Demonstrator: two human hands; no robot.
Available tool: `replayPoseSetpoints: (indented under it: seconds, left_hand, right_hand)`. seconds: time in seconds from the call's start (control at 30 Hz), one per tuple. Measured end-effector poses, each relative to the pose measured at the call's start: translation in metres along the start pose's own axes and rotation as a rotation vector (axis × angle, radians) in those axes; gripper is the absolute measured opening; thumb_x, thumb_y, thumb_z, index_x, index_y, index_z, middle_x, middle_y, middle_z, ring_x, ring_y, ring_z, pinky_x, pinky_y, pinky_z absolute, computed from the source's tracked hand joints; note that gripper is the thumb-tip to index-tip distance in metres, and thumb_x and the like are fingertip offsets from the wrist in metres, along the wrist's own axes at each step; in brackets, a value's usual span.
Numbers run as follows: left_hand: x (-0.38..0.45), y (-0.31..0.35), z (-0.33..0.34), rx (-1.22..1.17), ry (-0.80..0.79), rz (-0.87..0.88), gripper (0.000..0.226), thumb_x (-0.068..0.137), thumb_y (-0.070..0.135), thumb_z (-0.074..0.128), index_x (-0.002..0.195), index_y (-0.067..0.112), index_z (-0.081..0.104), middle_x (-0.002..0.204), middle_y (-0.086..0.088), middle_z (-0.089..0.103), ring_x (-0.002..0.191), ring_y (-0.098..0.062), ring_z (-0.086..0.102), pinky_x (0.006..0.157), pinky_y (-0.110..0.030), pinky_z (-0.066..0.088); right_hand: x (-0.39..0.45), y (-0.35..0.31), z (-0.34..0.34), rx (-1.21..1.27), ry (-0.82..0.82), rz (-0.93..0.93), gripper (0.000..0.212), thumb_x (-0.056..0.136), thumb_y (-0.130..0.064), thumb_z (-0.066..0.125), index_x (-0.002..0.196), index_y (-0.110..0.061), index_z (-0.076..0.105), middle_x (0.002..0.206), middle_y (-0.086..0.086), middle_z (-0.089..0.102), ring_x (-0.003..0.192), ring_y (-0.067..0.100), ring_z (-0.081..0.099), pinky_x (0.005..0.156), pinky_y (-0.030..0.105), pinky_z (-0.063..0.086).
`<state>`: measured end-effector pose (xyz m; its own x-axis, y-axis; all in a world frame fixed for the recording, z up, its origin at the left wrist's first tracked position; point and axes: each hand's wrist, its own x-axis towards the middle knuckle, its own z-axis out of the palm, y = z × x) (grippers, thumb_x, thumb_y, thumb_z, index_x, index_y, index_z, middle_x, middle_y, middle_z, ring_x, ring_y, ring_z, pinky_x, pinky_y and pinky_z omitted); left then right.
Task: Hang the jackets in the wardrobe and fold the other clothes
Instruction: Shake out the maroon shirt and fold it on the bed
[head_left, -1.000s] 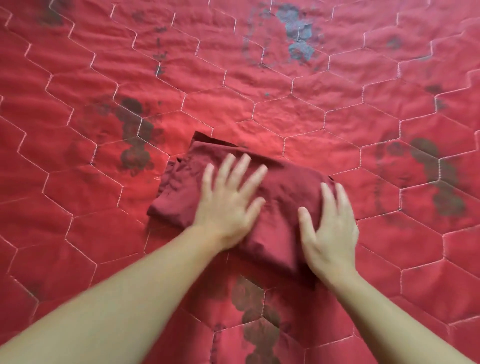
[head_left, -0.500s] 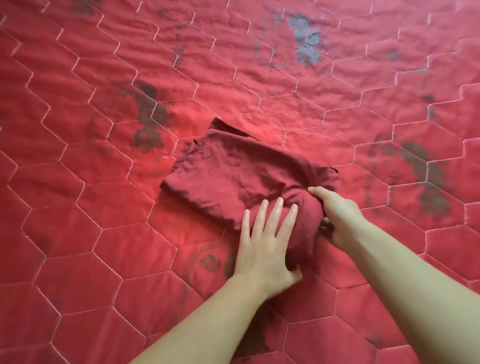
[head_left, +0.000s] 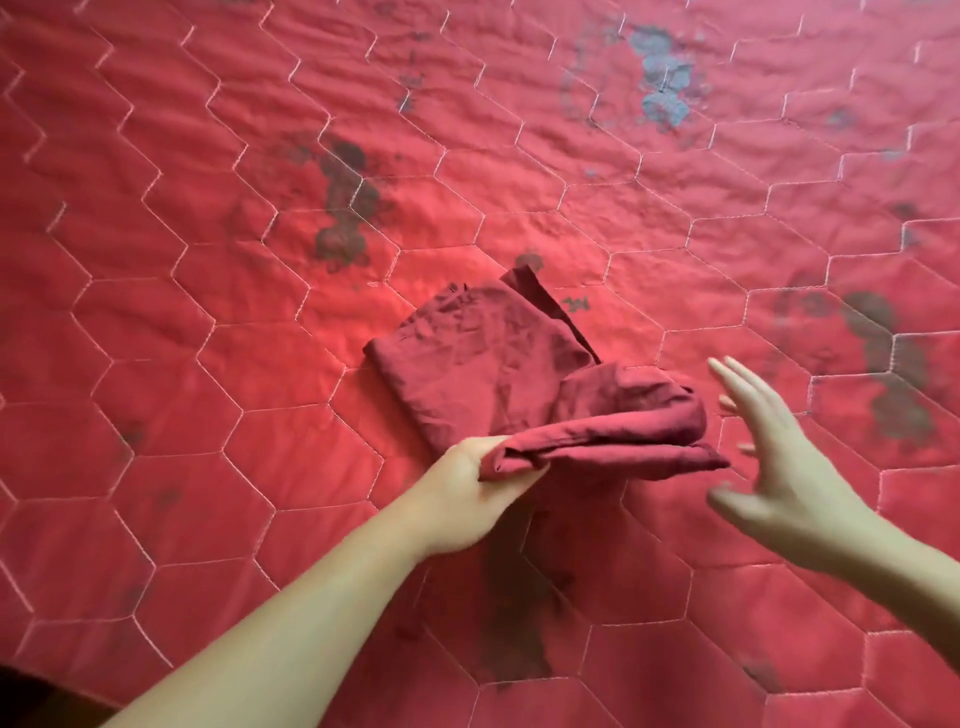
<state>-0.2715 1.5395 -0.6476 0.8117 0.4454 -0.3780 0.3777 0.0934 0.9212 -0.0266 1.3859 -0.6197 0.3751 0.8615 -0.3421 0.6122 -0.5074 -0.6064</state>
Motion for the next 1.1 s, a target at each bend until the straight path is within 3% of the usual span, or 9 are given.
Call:
replayPoseSetpoints:
  seconds: [0.2,0.27,0.37,0.43,0.57,0.7,0.87,1.0,1.1]
  left_hand:
    - [0.004,0.01,-0.021,0.01,-0.12,-0.059,0.026,0.097,0.02,0.056,0.12,0.027,0.065,0.123,0.009,0.066,0.111,0.002,0.057,0.095,-0.01,0.041]
    - [0.002,0.012,-0.027,0.038,-0.163,-0.064,0.03,0.098,0.02,0.055,0.126,0.022,0.063,0.127,0.007,0.064,0.121,-0.003,0.054,0.101,-0.013,0.04]
    - [-0.007,0.01,-0.032,0.012,-0.135,-0.069,0.029,0.098,0.02,0.054,0.125,0.022,0.063,0.13,0.003,0.063,0.12,-0.002,0.054,0.102,-0.019,0.04]
    - [-0.016,0.006,-0.032,-0.044,-0.08,-0.065,0.025,0.096,0.023,0.056,0.118,0.026,0.067,0.126,0.005,0.065,0.11,-0.001,0.056,0.099,-0.018,0.043]
    - [-0.032,-0.015,-0.029,-0.272,0.218,-0.212,0.027,0.082,0.039,0.064,0.094,0.018,0.077,0.097,0.005,0.071,0.09,-0.005,0.061,0.086,-0.026,0.05]
    - [-0.037,-0.035,-0.029,-0.32,0.55,-0.374,0.038,0.076,0.055,0.067,0.072,0.018,0.076,0.076,0.006,0.074,0.069,-0.005,0.067,0.057,-0.014,0.05]
    - [-0.034,-0.044,-0.047,-0.413,0.421,-0.294,0.035,0.067,0.044,0.081,0.093,0.022,0.075,0.097,-0.001,0.076,0.089,-0.013,0.071,0.071,-0.022,0.054]
    - [-0.007,-0.039,-0.064,-0.215,0.617,-0.164,0.01,0.081,0.026,0.075,0.085,0.017,0.073,0.081,0.012,0.074,0.071,0.002,0.064,0.063,-0.015,0.049]
    - [0.014,-0.038,-0.07,0.048,0.743,-0.213,0.025,0.086,0.032,0.071,0.077,0.009,0.066,0.065,0.0,0.067,0.058,-0.006,0.049,0.058,-0.03,0.042]
  right_hand:
    - [0.059,-0.028,-0.006,-0.545,-0.264,-0.529,0.13,0.046,-0.069,0.067,0.151,-0.044,-0.005,0.161,-0.017,0.001,0.147,0.005,-0.007,0.114,0.038,0.014]
    - [0.059,-0.031,0.0,-0.666,-0.255,-0.551,0.112,0.057,-0.062,0.068,0.152,-0.038,0.013,0.154,-0.014,0.03,0.147,0.01,0.013,0.114,0.039,0.017]
    - [0.05,-0.031,0.009,-0.47,-0.165,-0.531,0.041,0.076,-0.032,0.073,0.115,-0.027,0.066,0.131,-0.011,0.059,0.14,0.015,0.037,0.11,0.038,0.03]
    - [0.045,-0.032,0.013,-0.338,-0.237,-0.491,0.015,0.078,-0.024,0.071,0.093,-0.024,0.072,0.12,-0.014,0.066,0.129,0.012,0.05,0.103,0.034,0.04]
    - [0.043,-0.041,0.017,0.121,-0.493,-0.125,0.023,0.069,-0.038,0.066,0.084,-0.02,0.068,0.066,-0.015,0.061,0.063,0.003,0.054,0.059,0.022,0.046]
    - [0.049,-0.045,0.042,0.62,-0.416,0.102,0.023,0.074,-0.028,0.078,0.095,-0.018,0.076,0.091,-0.006,0.075,0.086,0.006,0.069,0.077,0.023,0.053]
    - [0.066,-0.056,0.065,0.969,-0.191,0.342,0.034,0.065,-0.032,0.076,0.09,-0.009,0.076,0.09,0.01,0.076,0.077,0.019,0.073,0.06,0.025,0.056]
    - [0.087,-0.064,0.072,0.922,-0.045,0.373,0.037,0.07,-0.045,0.079,0.086,-0.011,0.075,0.083,0.005,0.076,0.072,0.015,0.072,0.057,0.026,0.056]
    - [0.107,-0.065,0.08,0.664,0.082,0.438,0.039,0.075,-0.047,0.077,0.086,-0.01,0.074,0.08,0.002,0.076,0.073,0.014,0.068,0.07,0.033,0.055]
